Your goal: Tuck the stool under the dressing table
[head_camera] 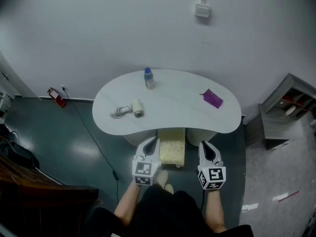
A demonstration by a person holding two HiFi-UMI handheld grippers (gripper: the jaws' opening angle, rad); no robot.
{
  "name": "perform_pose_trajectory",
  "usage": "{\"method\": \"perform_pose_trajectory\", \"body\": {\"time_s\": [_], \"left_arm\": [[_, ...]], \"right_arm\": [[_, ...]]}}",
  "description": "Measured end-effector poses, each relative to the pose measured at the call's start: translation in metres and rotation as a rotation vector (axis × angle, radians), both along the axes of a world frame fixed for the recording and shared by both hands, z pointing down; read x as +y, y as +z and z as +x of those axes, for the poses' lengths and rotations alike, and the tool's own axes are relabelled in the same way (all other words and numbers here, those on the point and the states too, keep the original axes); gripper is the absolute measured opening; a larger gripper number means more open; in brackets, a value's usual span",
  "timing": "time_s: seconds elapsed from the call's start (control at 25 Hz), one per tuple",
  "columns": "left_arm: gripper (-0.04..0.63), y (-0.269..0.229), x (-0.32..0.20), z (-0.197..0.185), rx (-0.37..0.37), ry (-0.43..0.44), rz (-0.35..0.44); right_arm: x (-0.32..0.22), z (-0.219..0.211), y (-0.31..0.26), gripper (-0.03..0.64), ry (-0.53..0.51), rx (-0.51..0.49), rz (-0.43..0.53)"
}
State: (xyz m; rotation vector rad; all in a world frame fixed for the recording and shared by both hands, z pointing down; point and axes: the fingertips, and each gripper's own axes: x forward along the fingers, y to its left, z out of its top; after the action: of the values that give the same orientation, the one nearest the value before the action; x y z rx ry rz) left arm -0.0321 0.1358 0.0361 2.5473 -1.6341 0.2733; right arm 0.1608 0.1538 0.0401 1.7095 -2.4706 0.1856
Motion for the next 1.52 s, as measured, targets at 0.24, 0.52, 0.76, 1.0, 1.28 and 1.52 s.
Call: {"method": "perform_pose_trajectory", "body": {"time_s": [0.24,0.52,0.76,1.0,1.28,1.52], "left_arm": [[0.008,-0.004,0.022,-0.007,-0.004,-0.006,0.005],[0.008,0.004,0.039,-0.011,-0.011,-0.021,0.006],[0.008,0.005,0.042,-0.020,-0.004,-0.037,0.007],[0.008,0.006,0.045,-0.017,-0.005,-0.021,0.004],[0.008,0.005,0.046,-0.012,0.003,-0.006,0.001],[0.008,0.004,0.045,-0.013,0.003,-0.011,0.000]], "right_arm": [[0.022,0.011,-0.001,0.015,0.011,0.002,0.002],[0.043,0.027,0.007,0.015,0.030,0.010,-0.007],[0.051,0.028,0.017,0.015,0.033,0.011,-0.023],[0.048,0.022,0.019,0.015,0.029,0.005,-0.018],[0.048,0.019,0.019,0.015,0.025,0.001,-0.018],[0.048,0.020,0.020,0.015,0.034,-0.001,-0.023]]}}
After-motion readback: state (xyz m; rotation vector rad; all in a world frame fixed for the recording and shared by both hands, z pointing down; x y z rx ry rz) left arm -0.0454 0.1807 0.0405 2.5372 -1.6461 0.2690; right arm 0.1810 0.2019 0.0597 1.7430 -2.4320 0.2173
